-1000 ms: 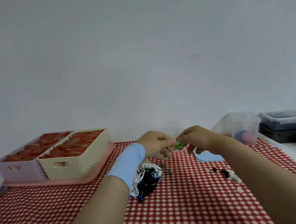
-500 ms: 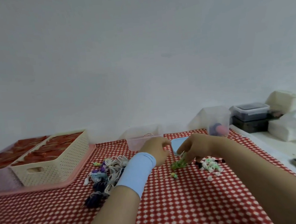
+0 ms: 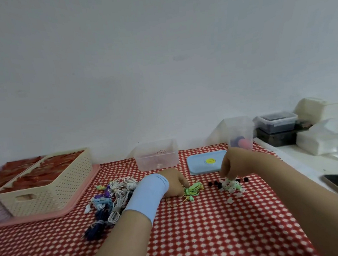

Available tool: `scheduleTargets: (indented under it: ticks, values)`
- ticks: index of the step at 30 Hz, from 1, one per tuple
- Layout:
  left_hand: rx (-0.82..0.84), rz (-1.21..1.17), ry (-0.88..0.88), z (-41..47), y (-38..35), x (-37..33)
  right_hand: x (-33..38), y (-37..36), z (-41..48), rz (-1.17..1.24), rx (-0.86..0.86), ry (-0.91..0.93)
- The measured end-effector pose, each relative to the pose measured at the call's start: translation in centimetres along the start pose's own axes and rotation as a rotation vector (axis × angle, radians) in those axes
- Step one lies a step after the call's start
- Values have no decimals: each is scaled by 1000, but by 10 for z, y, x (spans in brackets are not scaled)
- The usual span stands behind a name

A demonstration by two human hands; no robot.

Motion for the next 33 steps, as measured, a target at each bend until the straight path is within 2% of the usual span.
scheduleTargets:
  ticks: [6,17,20,26,33]
  values:
    - [-141,-162,-11,7,-4,-18,-3,-8,1,-34,-12,-10]
    - [-206,-289,-28,9,-15,-14,-10,-11,3,-67,-72,-50]
    - [-236,-325,-2,7,-13,-9,-4,-7,1,42,-98,-44]
    - [-352,-415,66,3,-8,7,21,-1,-8,424,-162,-43]
    - [-430,-695,85,-13,-18,25,46,-26,-18,702,-135,-93]
Point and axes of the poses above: each hand's wrist, its own z-axis towards the middle knuckle, its own y-axis out of the back of the hand, x = y × z, the point moved 7 cm from there along z, towards the middle knuckle, and after that the axes turned 14 degrees about -x, right-handed, at the moved point
